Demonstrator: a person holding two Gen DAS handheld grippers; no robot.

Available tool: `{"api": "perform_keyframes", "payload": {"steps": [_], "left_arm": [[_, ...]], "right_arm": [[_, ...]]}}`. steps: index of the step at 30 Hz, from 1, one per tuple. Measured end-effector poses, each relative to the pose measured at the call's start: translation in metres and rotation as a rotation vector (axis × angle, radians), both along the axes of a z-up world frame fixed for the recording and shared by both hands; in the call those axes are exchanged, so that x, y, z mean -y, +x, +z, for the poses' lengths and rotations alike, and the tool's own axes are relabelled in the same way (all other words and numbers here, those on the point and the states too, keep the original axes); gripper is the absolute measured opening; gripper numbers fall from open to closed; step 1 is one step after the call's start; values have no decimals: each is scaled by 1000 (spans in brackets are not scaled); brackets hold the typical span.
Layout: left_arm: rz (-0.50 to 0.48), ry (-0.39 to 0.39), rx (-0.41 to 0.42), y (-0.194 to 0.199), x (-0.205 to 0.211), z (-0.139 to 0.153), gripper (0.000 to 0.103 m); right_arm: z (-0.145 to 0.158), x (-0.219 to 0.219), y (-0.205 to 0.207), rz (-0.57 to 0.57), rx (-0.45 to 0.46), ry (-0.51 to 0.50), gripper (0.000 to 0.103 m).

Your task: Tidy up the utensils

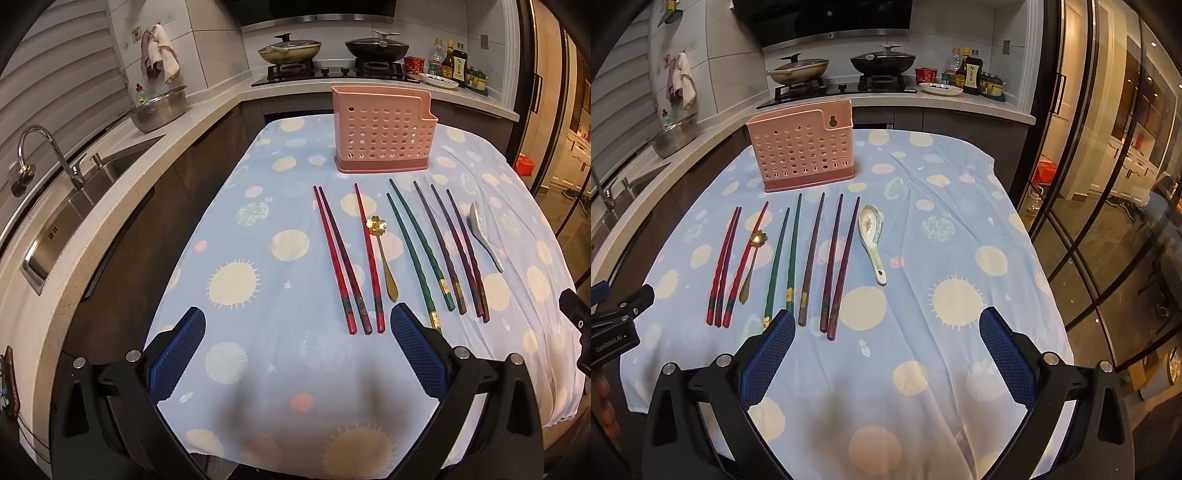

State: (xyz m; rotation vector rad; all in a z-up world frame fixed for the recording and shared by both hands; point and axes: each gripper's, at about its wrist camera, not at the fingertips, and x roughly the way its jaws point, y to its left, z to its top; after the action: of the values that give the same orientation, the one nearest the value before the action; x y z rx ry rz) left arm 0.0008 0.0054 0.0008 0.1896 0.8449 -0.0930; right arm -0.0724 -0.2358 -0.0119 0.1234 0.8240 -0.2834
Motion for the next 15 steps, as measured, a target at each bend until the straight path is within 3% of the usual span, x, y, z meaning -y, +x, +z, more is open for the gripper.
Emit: {"api": "perform_keyframes", "payload": {"steps": [15], "left_arm": [[1,3,4,-2,-1,1,96]], "right_arm": [[0,-3,-3,0,2,2,96]]}}
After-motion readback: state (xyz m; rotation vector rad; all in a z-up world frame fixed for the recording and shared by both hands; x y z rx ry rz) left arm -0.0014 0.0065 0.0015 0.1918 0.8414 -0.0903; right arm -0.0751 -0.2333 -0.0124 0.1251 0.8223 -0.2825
